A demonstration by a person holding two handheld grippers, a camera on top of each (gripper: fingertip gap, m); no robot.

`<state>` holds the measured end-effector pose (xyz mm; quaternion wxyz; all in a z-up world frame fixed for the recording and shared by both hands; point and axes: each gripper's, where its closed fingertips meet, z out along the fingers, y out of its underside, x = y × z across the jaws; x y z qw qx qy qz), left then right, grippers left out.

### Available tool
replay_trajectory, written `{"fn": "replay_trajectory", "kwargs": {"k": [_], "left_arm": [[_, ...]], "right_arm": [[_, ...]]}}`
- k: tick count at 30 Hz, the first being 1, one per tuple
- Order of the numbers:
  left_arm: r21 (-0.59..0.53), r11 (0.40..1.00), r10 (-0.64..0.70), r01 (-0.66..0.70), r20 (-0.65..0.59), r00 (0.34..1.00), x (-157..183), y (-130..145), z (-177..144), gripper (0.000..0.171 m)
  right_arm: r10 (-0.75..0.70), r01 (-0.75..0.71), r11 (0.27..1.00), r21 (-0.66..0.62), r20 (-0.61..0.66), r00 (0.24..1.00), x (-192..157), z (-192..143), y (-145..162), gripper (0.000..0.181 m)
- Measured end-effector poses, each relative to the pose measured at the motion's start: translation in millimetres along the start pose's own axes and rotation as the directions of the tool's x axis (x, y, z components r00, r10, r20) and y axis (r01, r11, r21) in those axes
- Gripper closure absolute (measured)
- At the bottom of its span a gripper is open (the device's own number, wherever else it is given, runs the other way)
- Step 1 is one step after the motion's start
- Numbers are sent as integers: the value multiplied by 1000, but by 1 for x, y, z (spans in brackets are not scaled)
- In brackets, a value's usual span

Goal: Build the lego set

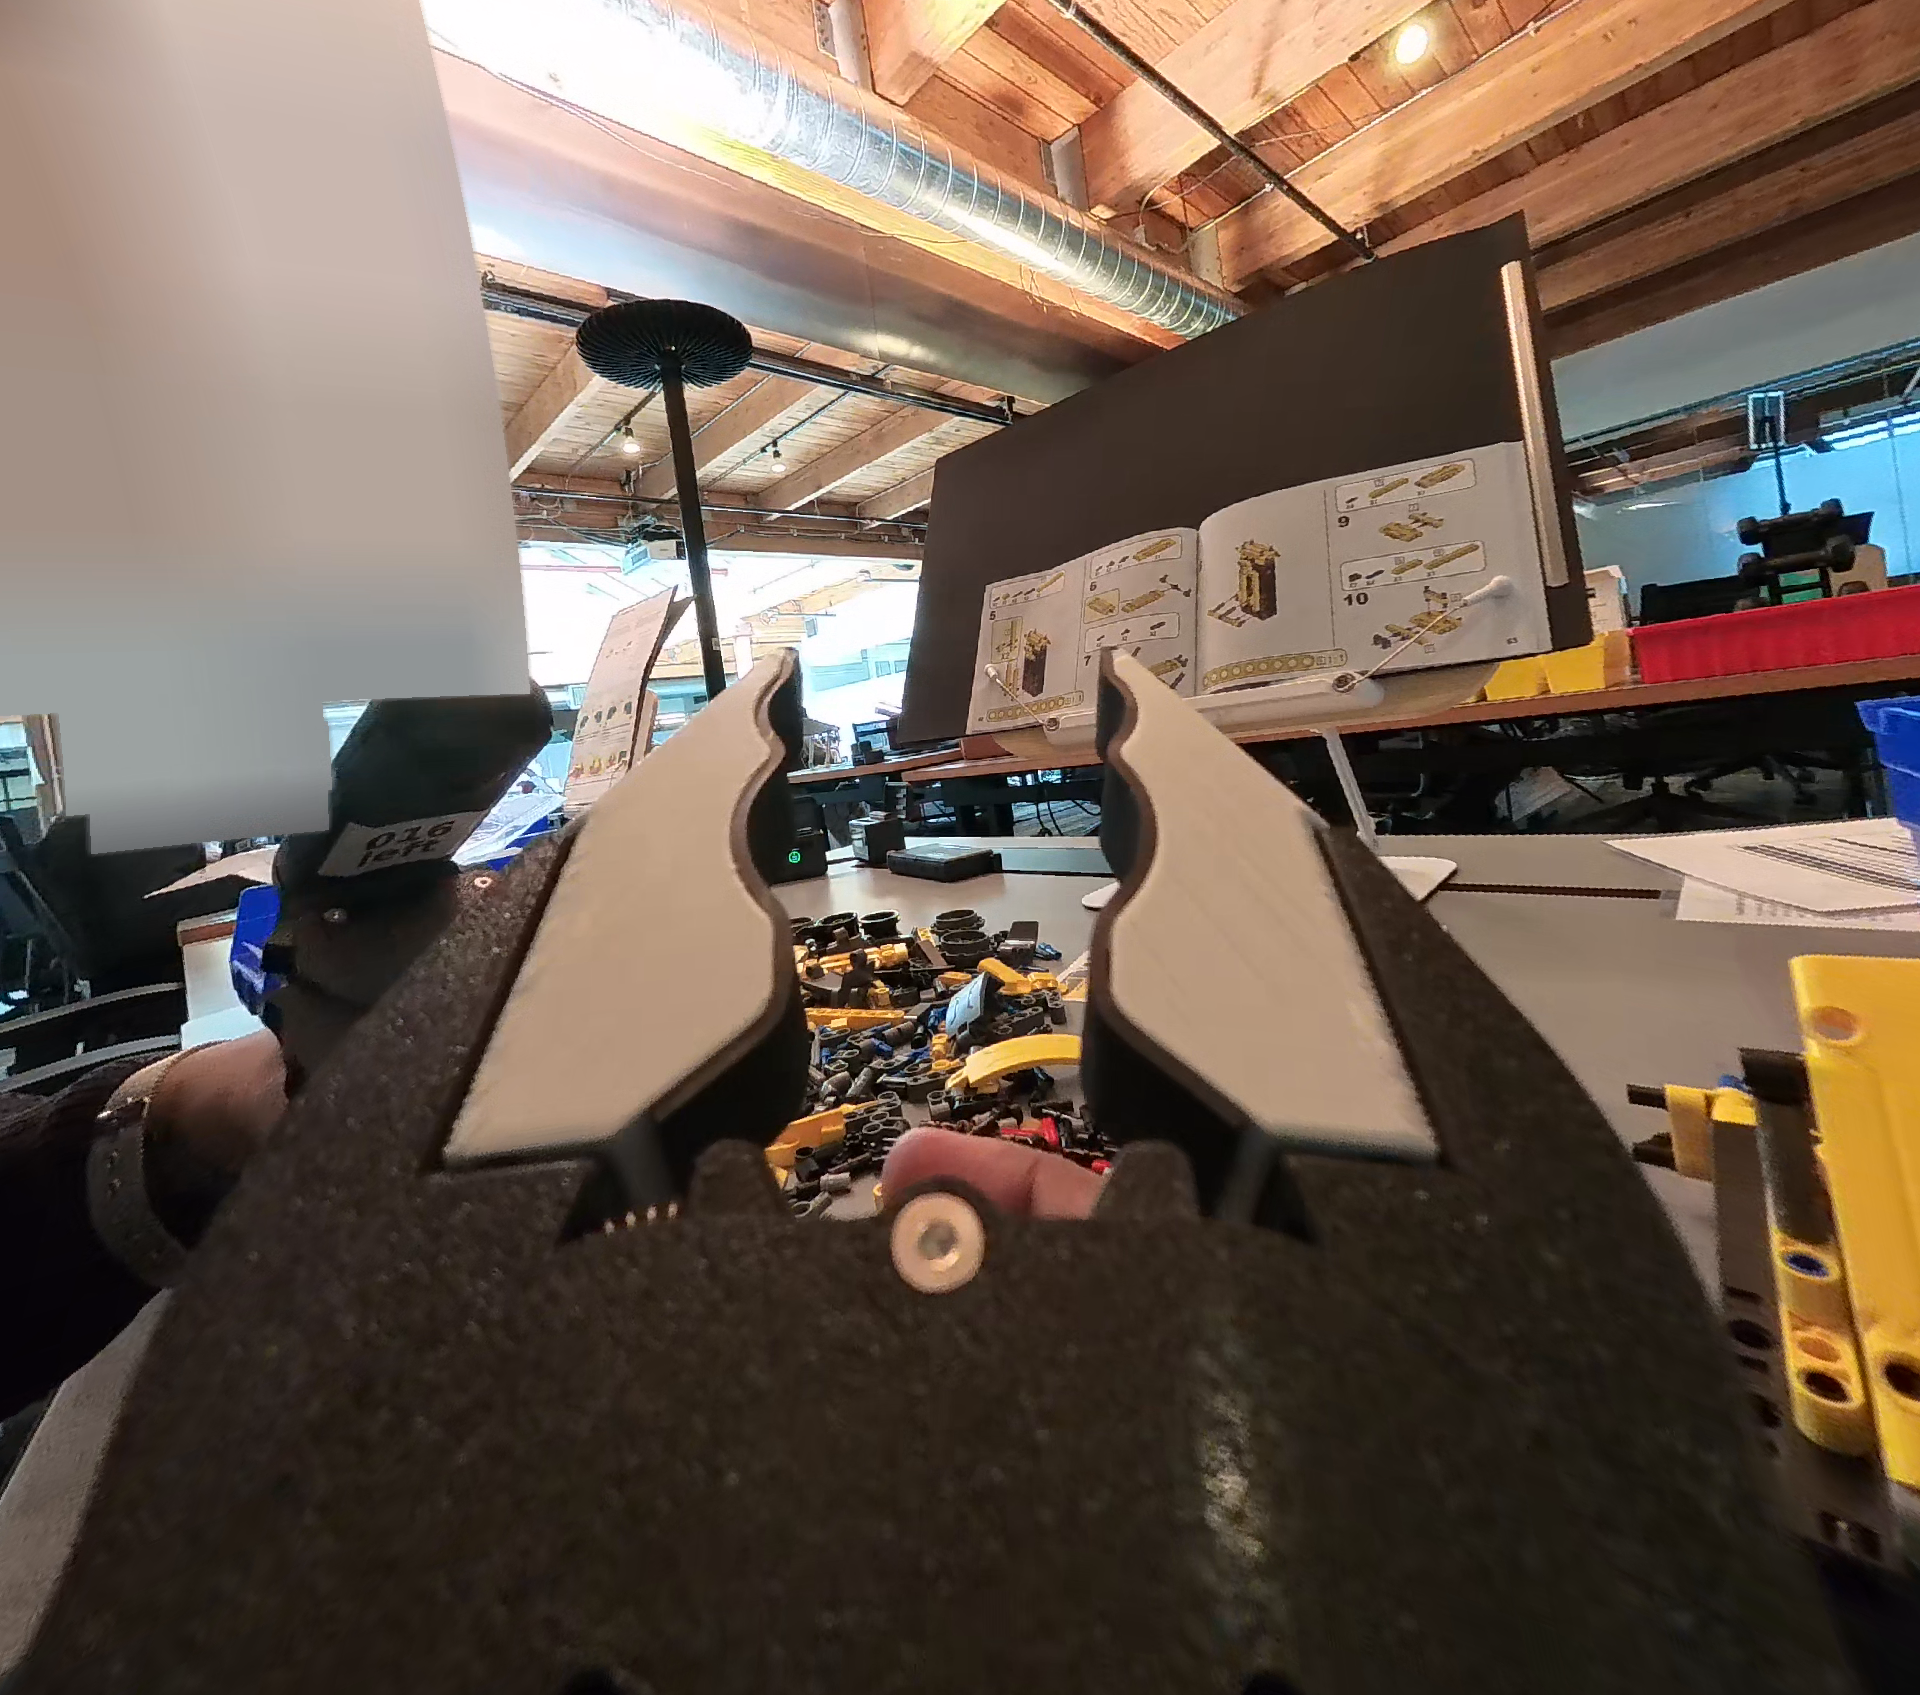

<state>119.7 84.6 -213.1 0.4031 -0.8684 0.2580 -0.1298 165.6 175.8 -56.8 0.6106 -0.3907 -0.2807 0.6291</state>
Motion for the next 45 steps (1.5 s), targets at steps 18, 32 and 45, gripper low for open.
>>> {"fn": "replay_trajectory", "kwargs": {"k": [18,32,45], "left_arm": [[-7,1000,-10,10,-17,1000,1,1,1,170],[-18,1000,-14,14,-11,1000,0,2,2,169],[-18,999,-30,30,9,1000,-4,2,2,169]], "right_arm": [[-9,9,1000,-5,-3,1000,-1,0,1,125],[-41,41,999,-9,-8,999,-3,1,2,127],[-32,32,999,-6,-7,999,-3,0,2,128]]}}
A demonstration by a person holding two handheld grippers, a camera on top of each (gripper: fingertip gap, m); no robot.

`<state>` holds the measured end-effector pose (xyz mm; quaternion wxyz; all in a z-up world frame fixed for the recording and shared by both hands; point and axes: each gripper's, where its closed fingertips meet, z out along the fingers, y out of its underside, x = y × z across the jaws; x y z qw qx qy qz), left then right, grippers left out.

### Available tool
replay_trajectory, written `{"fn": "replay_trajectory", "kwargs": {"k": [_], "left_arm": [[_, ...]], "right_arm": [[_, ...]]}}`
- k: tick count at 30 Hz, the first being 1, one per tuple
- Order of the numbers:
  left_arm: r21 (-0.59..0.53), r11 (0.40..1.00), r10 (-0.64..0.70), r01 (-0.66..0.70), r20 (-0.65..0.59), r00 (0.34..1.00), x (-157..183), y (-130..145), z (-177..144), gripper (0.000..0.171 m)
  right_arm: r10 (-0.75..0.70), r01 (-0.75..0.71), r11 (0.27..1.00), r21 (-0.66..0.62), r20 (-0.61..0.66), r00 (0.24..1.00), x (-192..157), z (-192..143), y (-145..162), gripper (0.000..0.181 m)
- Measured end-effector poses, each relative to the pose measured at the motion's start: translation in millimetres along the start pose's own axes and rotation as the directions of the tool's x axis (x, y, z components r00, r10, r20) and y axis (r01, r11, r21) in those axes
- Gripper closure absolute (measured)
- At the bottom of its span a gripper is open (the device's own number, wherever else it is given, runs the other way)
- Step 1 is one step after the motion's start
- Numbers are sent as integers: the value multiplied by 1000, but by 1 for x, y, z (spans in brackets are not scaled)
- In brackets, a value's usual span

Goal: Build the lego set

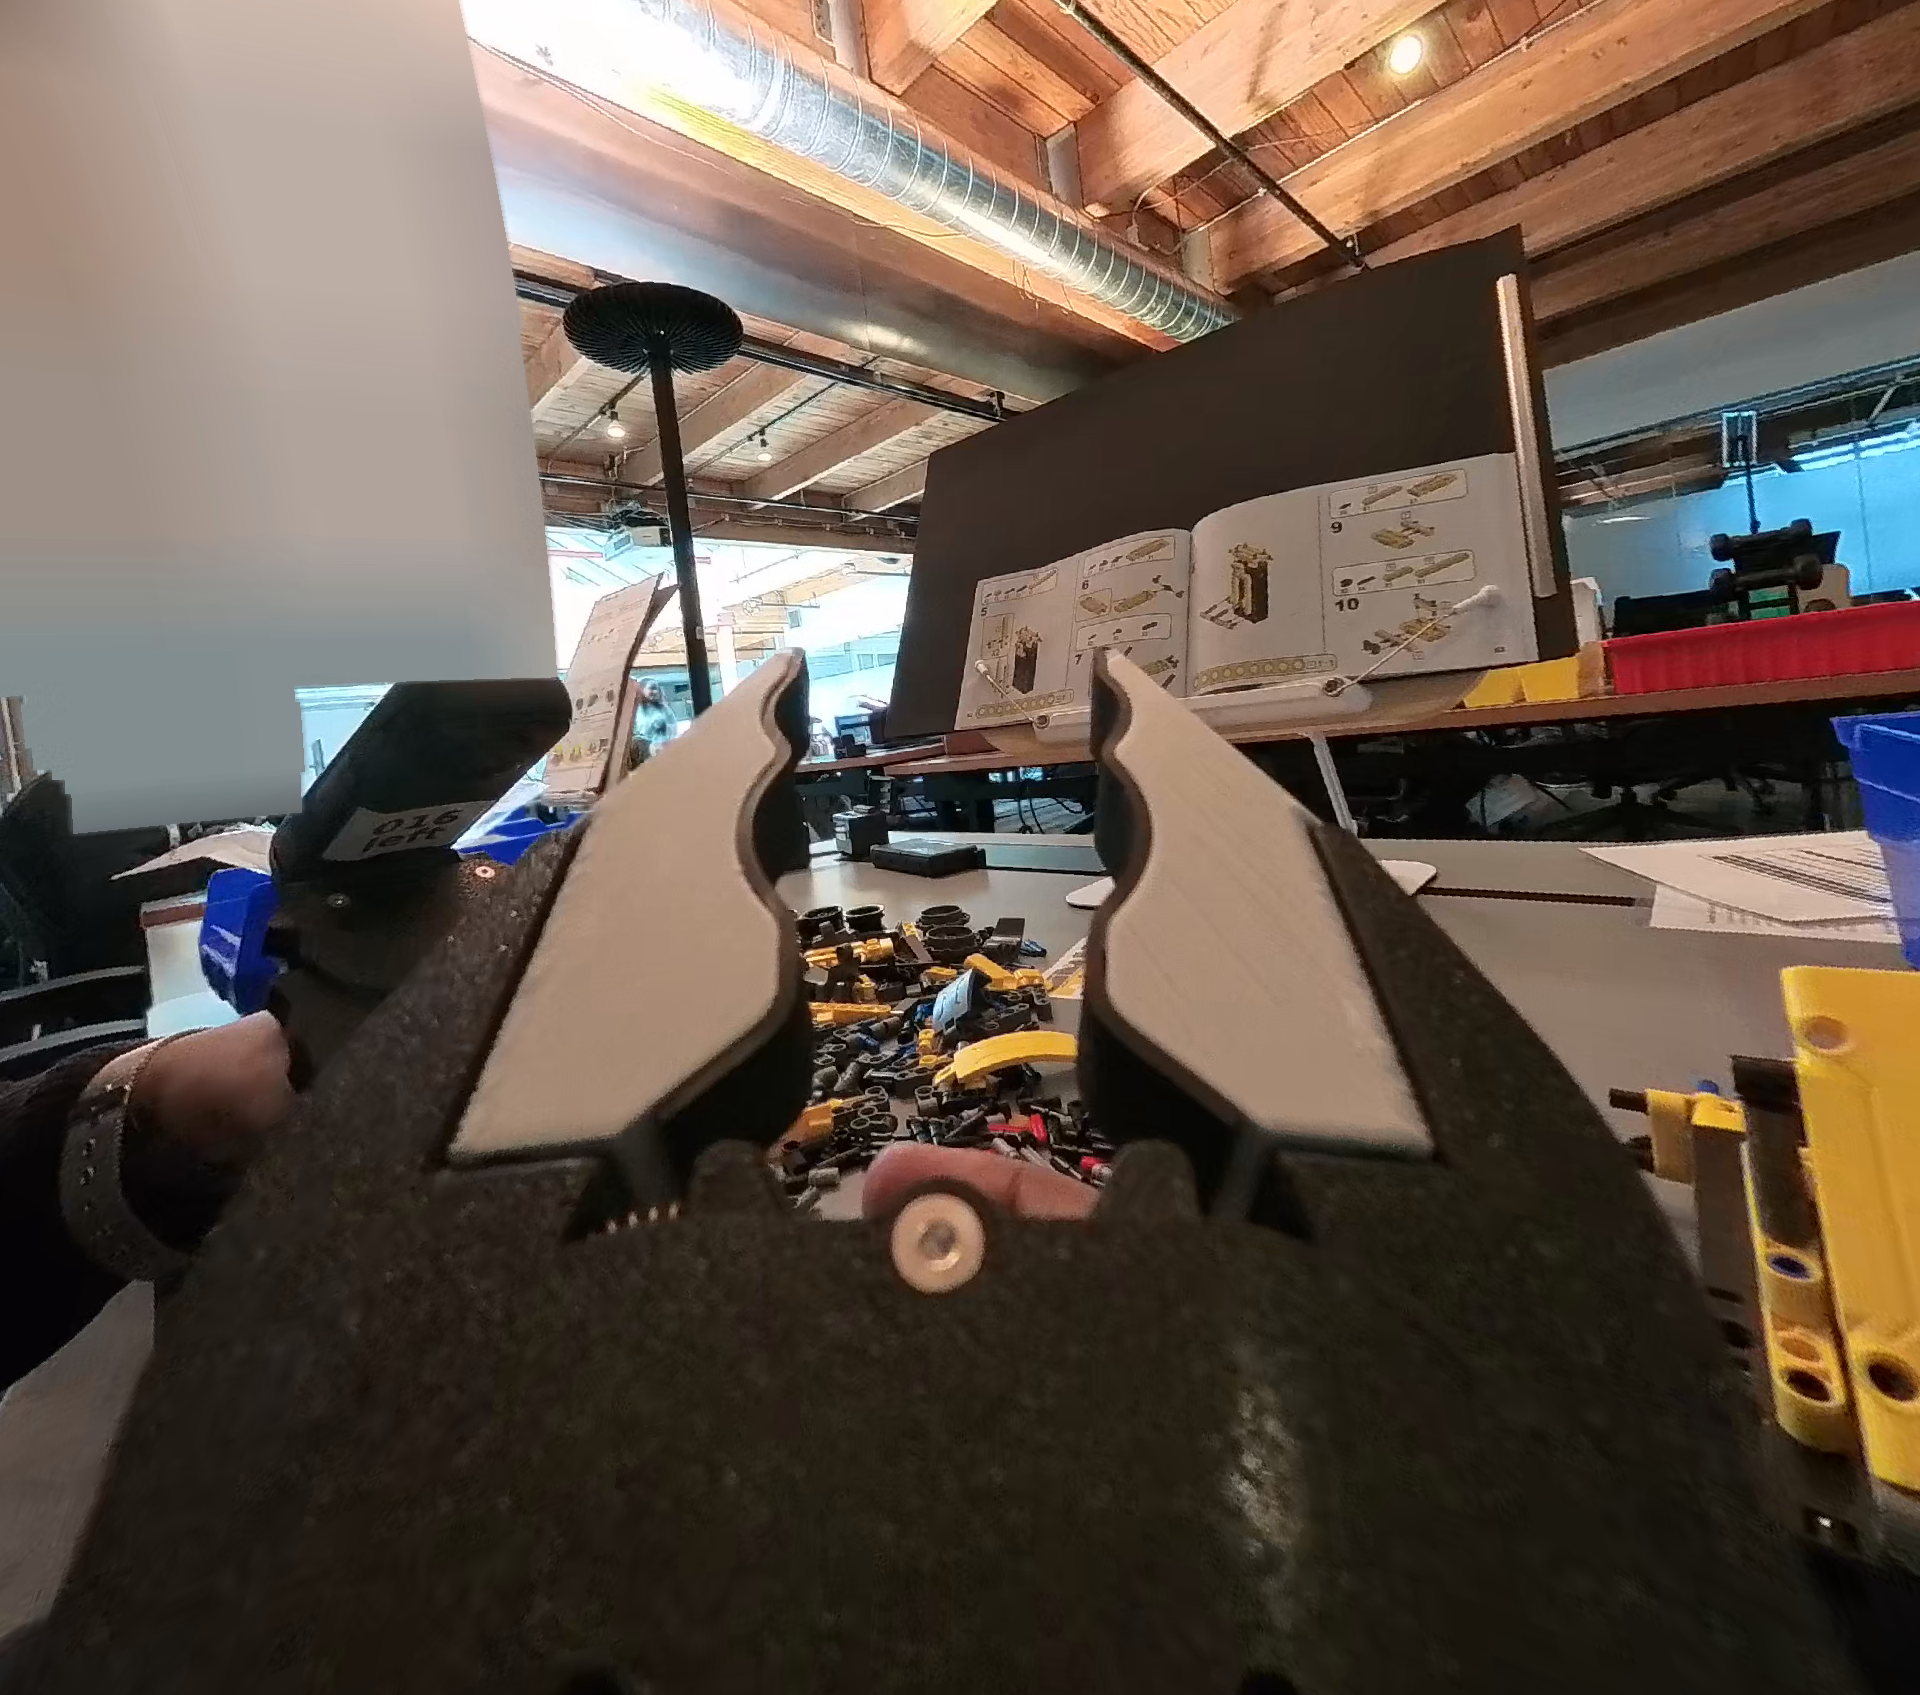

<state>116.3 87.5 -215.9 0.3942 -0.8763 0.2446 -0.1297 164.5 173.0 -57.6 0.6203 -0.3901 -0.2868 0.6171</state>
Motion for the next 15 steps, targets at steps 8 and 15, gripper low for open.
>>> {"fn": "replay_trajectory", "kwargs": {"k": [8,15], "left_arm": [[0,1000,0,0,5,1000,-1,0,0,169],[7,1000,-18,18,1,1000,-2,0,-1,169]], "right_arm": [[15,-15,1000,3,-2,1000,1,0,-1,127],[9,-9,1000,0,1,1000,1,0,0,127]]}}
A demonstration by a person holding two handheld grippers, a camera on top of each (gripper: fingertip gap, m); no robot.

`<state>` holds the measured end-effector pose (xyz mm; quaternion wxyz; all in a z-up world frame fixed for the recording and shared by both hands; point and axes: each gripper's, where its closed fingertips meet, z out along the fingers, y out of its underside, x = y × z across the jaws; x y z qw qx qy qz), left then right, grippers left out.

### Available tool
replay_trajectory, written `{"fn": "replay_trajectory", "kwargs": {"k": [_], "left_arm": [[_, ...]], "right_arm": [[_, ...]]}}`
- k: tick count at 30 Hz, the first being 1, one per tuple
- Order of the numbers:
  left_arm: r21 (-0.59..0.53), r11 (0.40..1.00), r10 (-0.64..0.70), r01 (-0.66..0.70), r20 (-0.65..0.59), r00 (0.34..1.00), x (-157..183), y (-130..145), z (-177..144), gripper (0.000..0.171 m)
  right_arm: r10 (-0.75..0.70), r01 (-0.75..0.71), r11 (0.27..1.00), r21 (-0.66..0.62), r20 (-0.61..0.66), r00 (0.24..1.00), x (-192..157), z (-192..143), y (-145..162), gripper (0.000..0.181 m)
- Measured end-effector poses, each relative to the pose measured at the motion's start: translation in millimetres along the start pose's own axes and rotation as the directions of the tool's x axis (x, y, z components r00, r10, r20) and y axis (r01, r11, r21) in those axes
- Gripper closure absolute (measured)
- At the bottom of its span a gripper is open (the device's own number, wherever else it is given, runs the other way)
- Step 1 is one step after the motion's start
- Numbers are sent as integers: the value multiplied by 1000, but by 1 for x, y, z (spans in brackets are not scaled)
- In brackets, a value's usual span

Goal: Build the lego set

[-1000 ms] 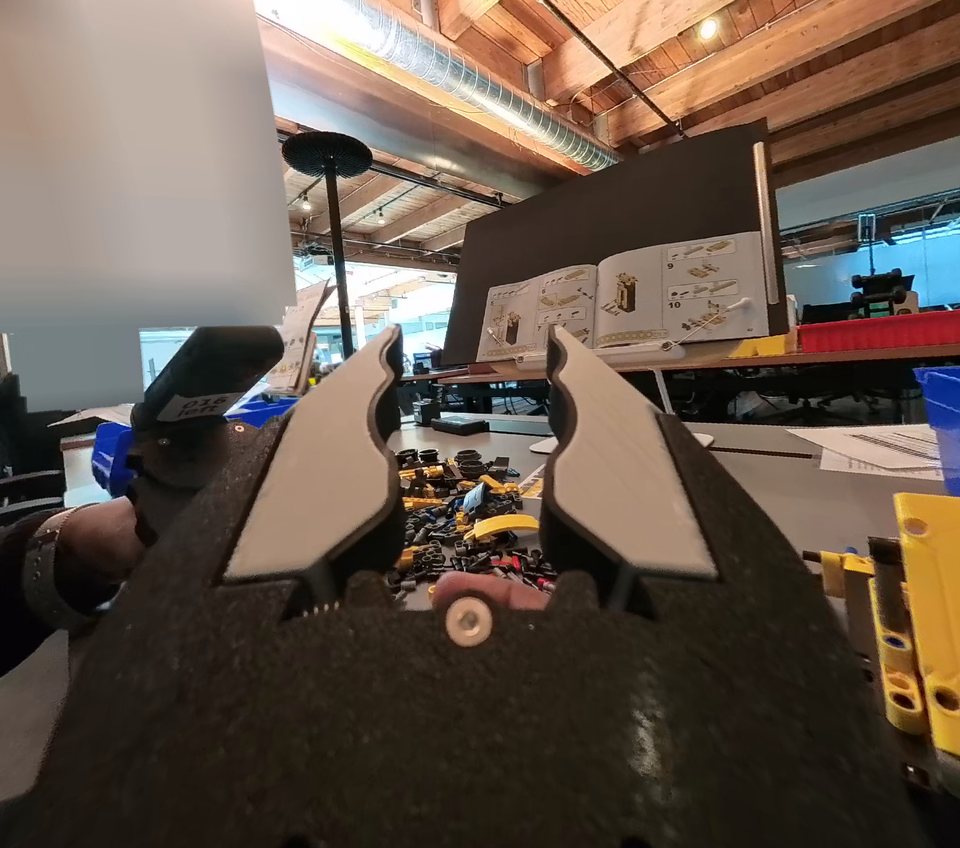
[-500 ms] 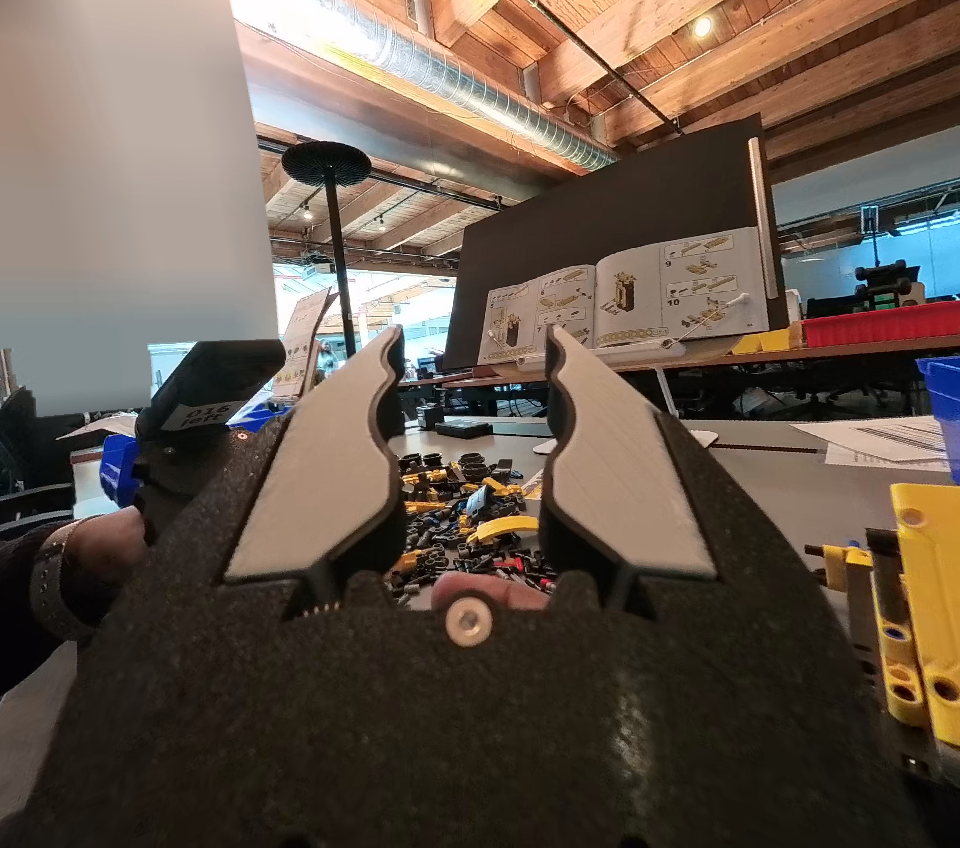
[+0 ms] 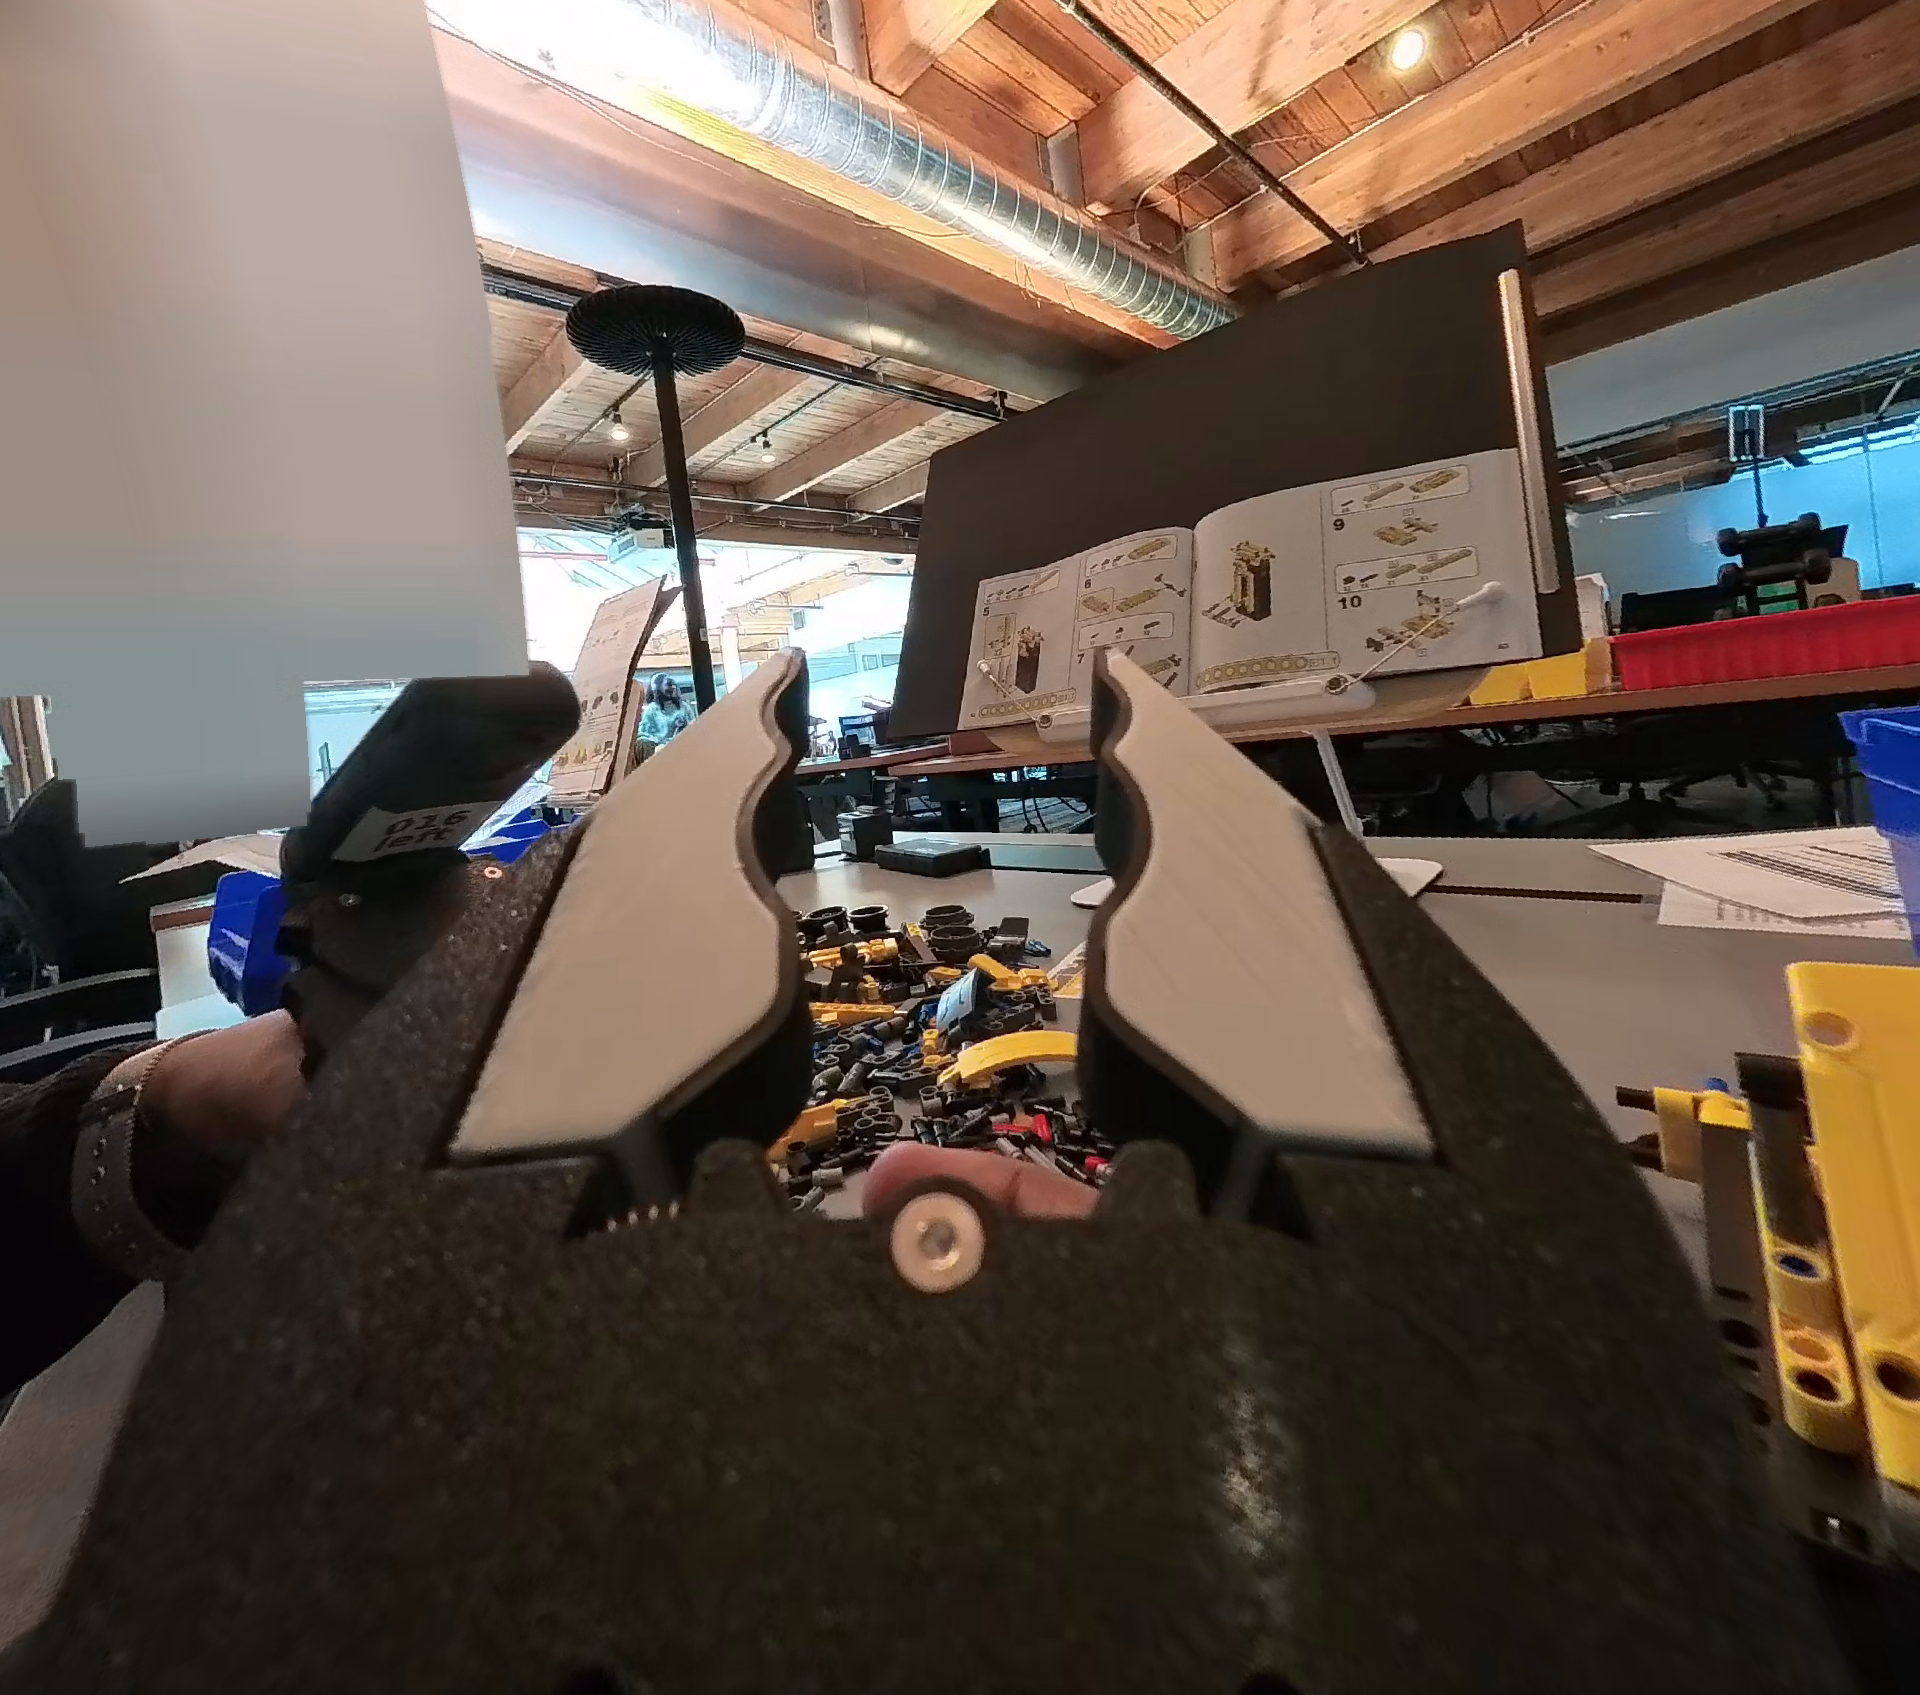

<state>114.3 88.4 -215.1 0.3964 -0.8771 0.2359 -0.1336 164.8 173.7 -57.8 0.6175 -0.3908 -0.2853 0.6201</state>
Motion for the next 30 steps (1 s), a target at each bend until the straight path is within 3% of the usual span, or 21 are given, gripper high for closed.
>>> {"fn": "replay_trajectory", "kwargs": {"k": [6,10,12,13,14,16,19,23,24,26,30], "left_arm": [[2,999,-34,34,71,997,-12,0,0,158],[131,990,-80,57,174,981,-31,-18,-16,154],[211,972,-151,101,235,960,-50,-31,-31,138],[260,958,-201,124,294,935,-66,-40,-43,120],[316,938,-258,141,364,895,-87,-51,-57,104],[415,896,-358,158,466,809,-125,-78,-89,99],[513,855,-397,79,549,735,-175,-135,-135,74],[601,799,-462,8,605,648,-247,-200,-165,69],[599,801,-475,19,615,629,-266,-209,-160,63],[568,820,-477,73,606,637,-298,-222,-136,63],[504,858,-439,95,627,644,-341,-235,-85,63]], "right_arm": [[14,-14,1000,-10,3,1000,1,2,2,127],[-45,44,994,-98,-8,999,-3,16,14,127],[-132,133,976,-171,19,991,-14,35,20,127],[-159,164,970,-181,41,986,-19,48,19,127],[-157,165,970,-181,59,986,-23,64,15,133],[-86,96,978,-186,61,994,-18,103,7,175],[16,-32,967,-252,-69,998,30,172,4,181],[-93,-81,916,-393,-404,910,147,232,32,180],[-114,-111,905,-410,-486,866,177,236,44,170],[-148,-182,886,-427,-631,761,229,233,72,118],[-88,-249,889,-383,-680,728,268,235,107,120]]}}
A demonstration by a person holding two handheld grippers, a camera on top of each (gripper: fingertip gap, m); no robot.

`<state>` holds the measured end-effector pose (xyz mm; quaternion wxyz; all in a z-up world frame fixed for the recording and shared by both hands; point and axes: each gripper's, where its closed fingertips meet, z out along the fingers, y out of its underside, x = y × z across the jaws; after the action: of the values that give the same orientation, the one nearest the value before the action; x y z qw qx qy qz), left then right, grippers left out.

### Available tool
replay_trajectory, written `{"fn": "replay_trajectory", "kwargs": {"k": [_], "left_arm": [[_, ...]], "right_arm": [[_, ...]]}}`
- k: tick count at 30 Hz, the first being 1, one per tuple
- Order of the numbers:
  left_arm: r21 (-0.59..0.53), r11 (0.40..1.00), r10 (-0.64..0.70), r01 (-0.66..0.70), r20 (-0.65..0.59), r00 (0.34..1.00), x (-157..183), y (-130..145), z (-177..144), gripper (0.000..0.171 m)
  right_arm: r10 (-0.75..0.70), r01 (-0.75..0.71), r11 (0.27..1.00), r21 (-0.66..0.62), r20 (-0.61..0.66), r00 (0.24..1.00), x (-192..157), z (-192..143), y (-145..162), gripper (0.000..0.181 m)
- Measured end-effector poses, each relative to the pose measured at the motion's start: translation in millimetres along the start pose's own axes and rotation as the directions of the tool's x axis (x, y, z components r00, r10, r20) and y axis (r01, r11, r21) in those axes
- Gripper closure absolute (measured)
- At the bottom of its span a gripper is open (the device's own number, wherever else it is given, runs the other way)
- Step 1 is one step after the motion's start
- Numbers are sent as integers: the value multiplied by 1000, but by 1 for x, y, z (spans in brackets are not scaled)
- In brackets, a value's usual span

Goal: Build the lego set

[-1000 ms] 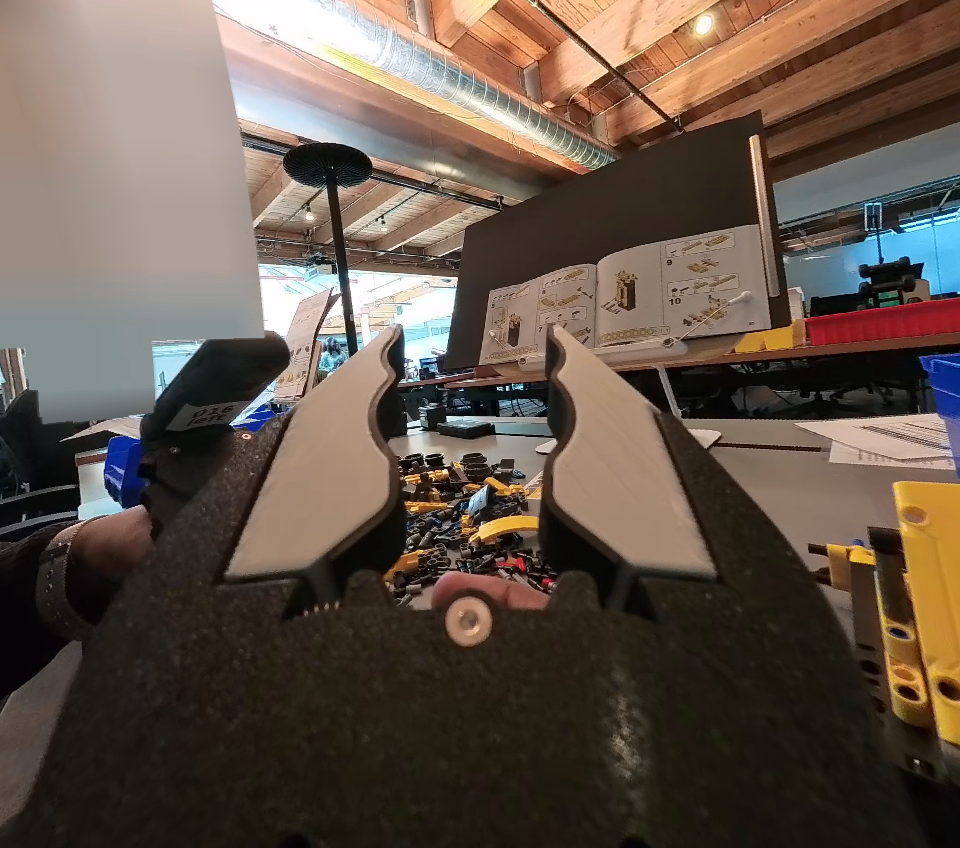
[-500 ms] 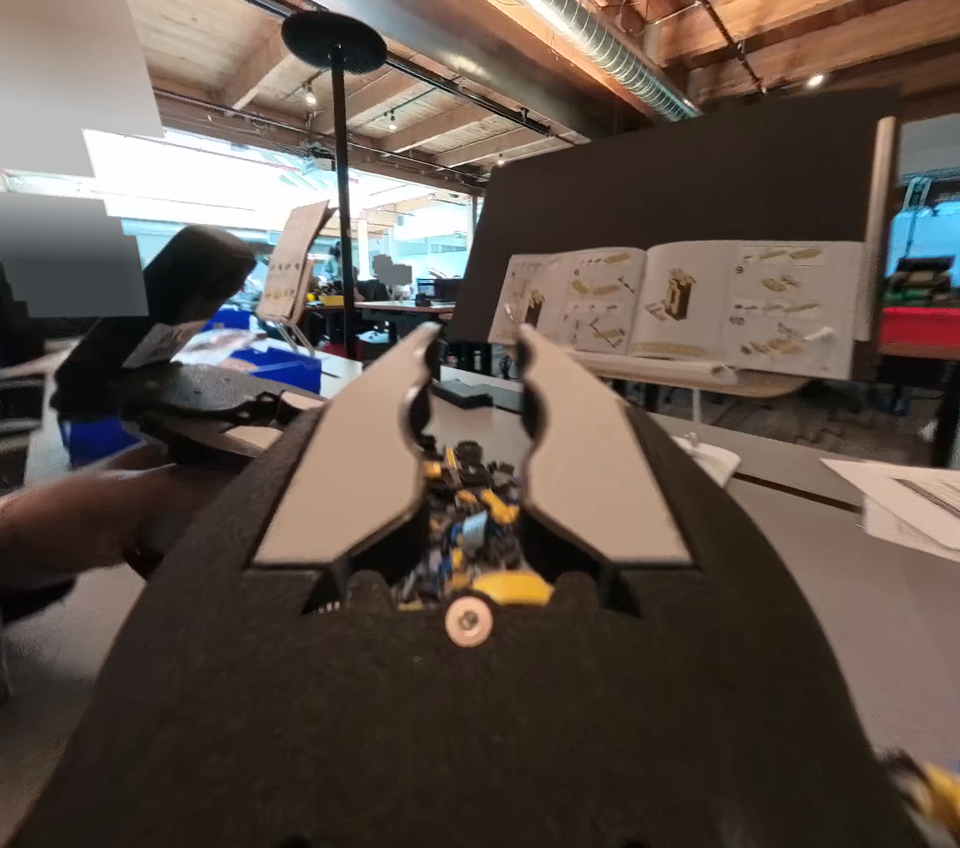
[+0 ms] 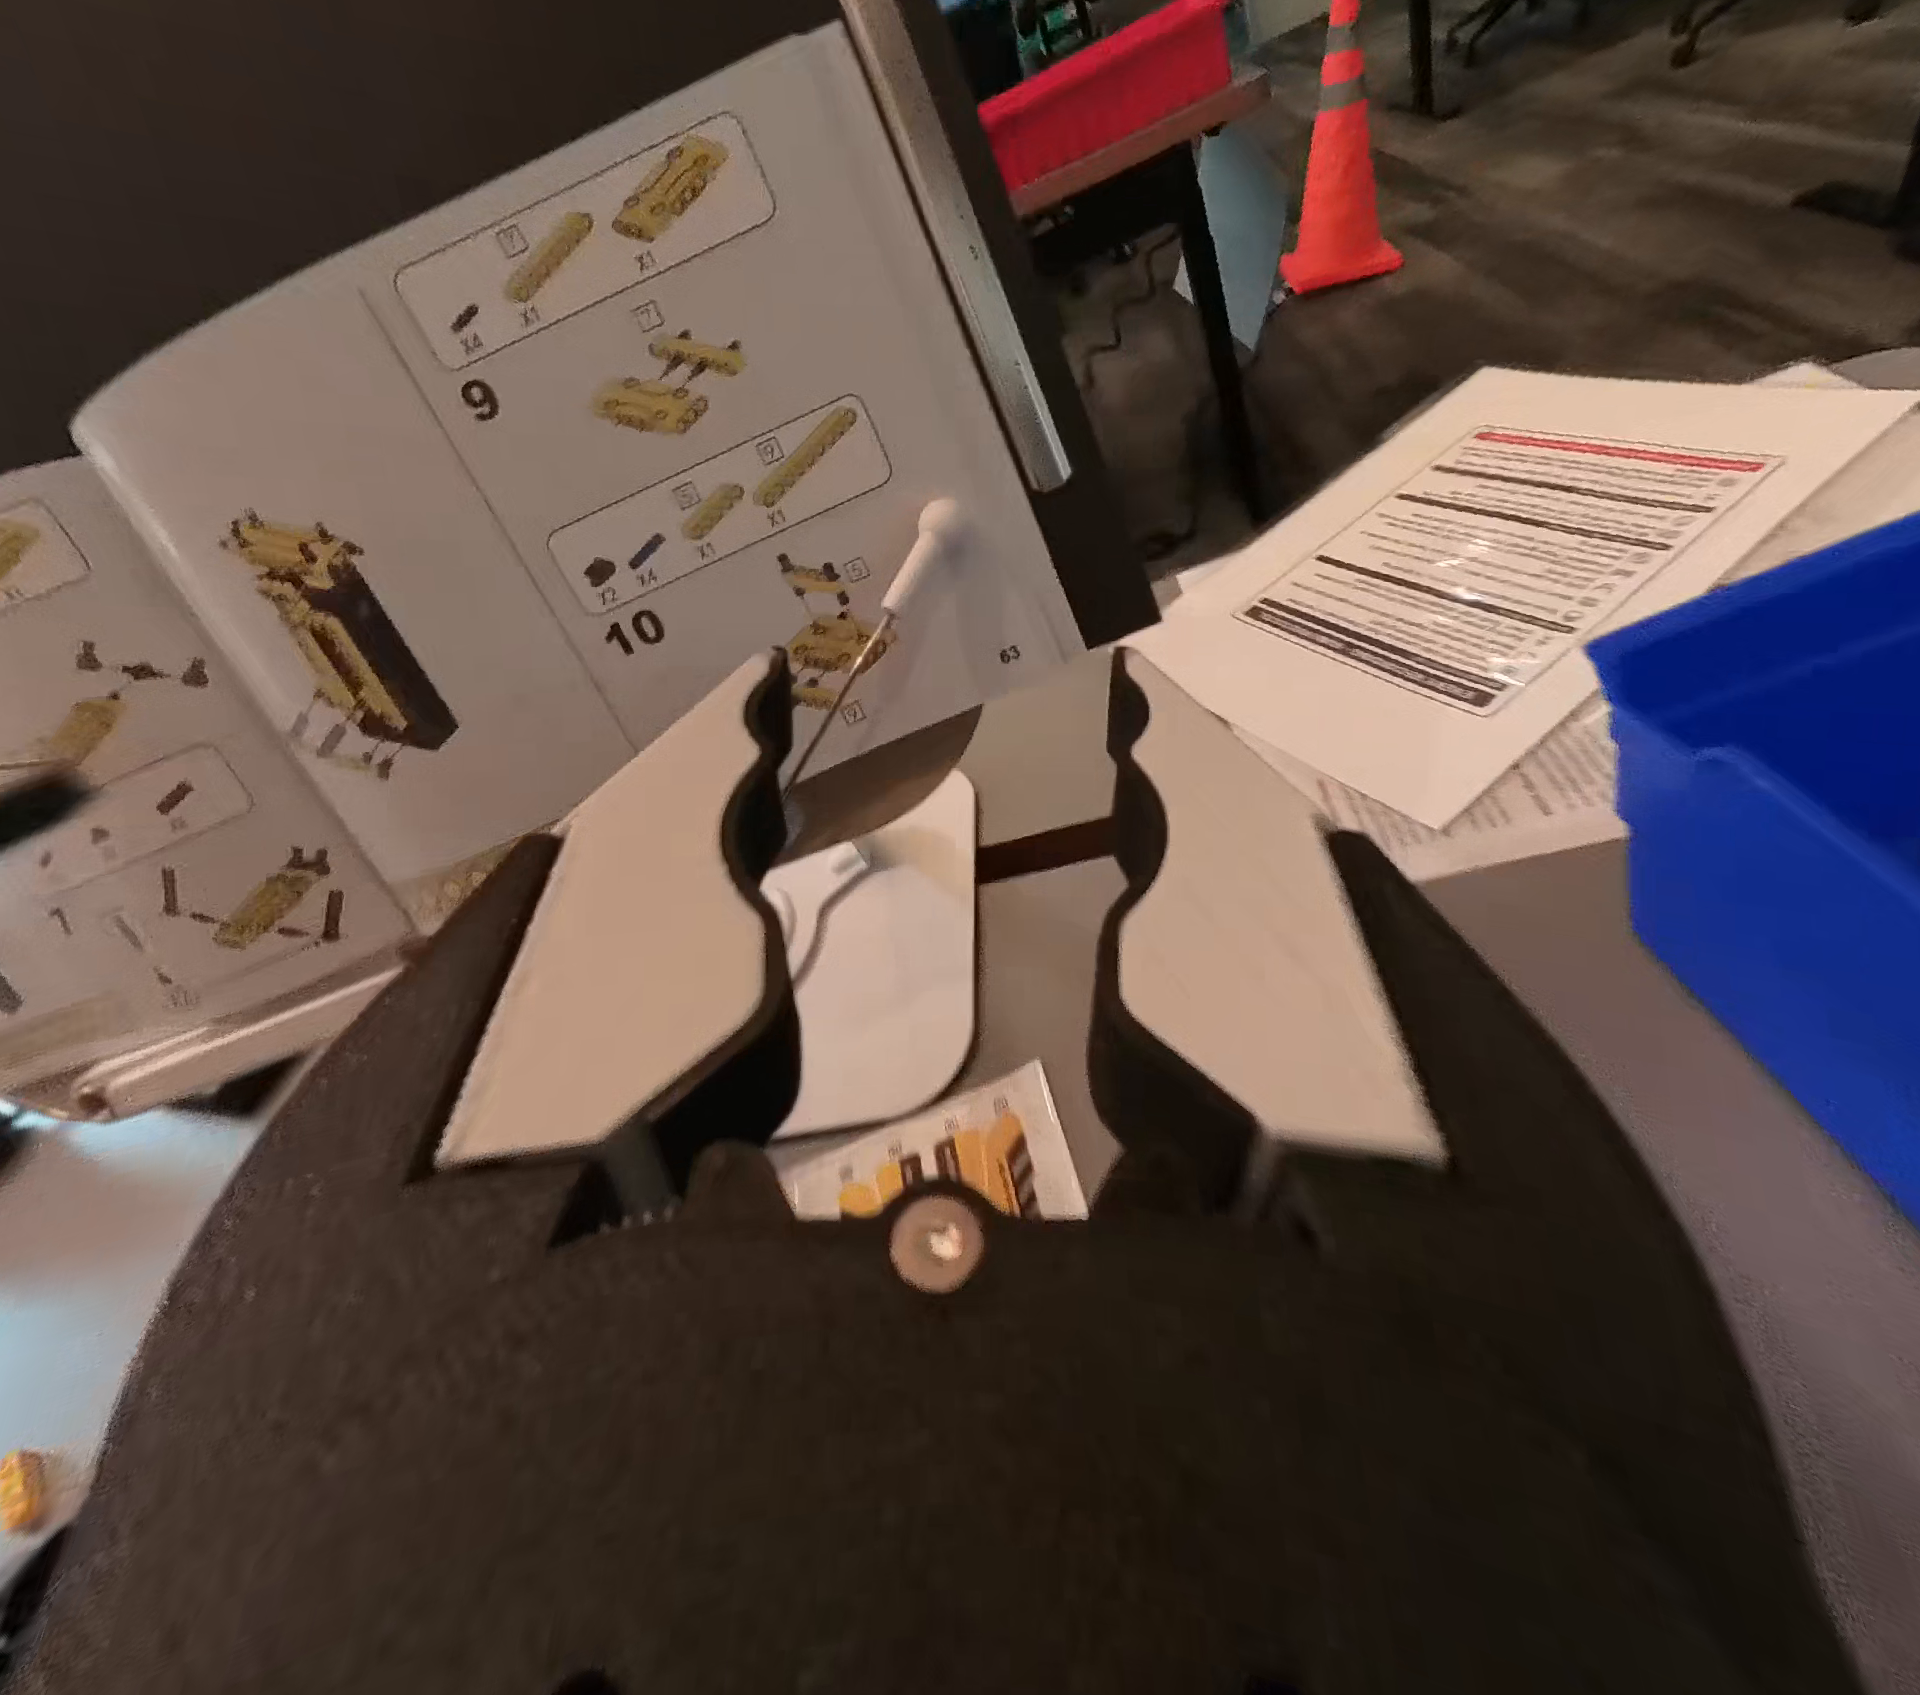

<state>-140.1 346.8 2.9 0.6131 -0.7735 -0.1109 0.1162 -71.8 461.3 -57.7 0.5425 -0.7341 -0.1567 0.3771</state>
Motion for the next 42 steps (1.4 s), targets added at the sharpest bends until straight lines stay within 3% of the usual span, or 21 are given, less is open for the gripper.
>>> {"fn": "replay_trajectory", "kwargs": {"k": [6,8,10,14,18,22,26,30,35,39,42], "left_arm": [[0,988,154,-156,142,978,-3,12,58,64],[0,974,219,-228,274,936,-13,13,64,75],[-10,946,301,-323,391,870,-17,15,69,75],[26,943,286,-331,441,851,-18,14,71,77],[2,946,289,-324,451,845,-22,12,73,84],[14,948,275,-318,467,841,-27,10,66,104],[17,947,273,-319,478,835,-38,8,59,127],[48,950,256,-310,452,855,-37,7,54,131],[194,963,103,-187,376,921,-41,6,36,141],[278,959,-37,-62,338,940,-63,11,9,140],[300,954,-94,2,292,952,-72,16,-13,140]], "right_arm": [[-4,-9,998,68,191,982,-22,11,-9,120],[-62,49,996,76,173,983,-25,12,-10,122],[-105,96,993,72,138,985,-25,16,-10,134],[-65,62,998,26,128,990,-21,24,-1,148],[-9,13,1000,-22,170,985,-16,32,13,171],[107,-96,994,-60,237,965,-16,32,15,174],[86,-83,996,-23,249,965,-17,29,13,175],[84,-99,994,40,270,959,-20,26,12,176],[-31,11,997,82,254,967,-23,27,11,175],[-22,7,998,59,257,966,-23,27,11,174],[-74,47,991,123,224,972,-18,22,3,157]]}}
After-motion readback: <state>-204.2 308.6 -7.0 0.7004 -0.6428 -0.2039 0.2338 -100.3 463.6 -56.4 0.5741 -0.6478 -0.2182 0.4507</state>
